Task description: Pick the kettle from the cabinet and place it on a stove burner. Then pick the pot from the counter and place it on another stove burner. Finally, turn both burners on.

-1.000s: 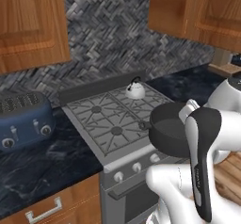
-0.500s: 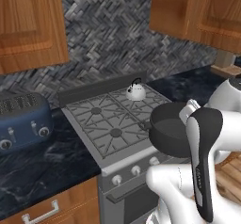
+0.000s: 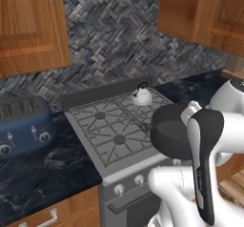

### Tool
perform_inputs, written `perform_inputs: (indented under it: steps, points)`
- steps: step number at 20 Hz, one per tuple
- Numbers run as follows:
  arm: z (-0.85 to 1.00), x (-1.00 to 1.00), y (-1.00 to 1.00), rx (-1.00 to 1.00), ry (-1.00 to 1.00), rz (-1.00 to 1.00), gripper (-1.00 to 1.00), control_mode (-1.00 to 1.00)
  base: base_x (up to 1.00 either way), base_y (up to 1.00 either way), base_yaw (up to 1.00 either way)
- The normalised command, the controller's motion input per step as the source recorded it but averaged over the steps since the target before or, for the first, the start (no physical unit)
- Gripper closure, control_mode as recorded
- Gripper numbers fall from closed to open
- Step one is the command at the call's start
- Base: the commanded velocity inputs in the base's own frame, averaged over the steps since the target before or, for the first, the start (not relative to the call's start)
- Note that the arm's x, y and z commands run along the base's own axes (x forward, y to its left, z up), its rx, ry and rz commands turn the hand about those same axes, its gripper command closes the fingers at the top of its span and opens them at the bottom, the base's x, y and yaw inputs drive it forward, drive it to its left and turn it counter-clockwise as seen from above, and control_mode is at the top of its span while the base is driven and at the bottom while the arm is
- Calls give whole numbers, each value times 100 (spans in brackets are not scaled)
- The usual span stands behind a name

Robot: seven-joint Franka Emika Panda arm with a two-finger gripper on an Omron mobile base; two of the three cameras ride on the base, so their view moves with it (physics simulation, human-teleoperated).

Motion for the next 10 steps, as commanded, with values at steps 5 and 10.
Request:
perform_inputs:
  steps: [5, 10]
  points:
    - [0, 0, 0, 0, 0, 0, 100, 100, 27, -44, 4]
    - [0, 0, 0, 0, 0, 0, 100, 100, 54, 1, 3]
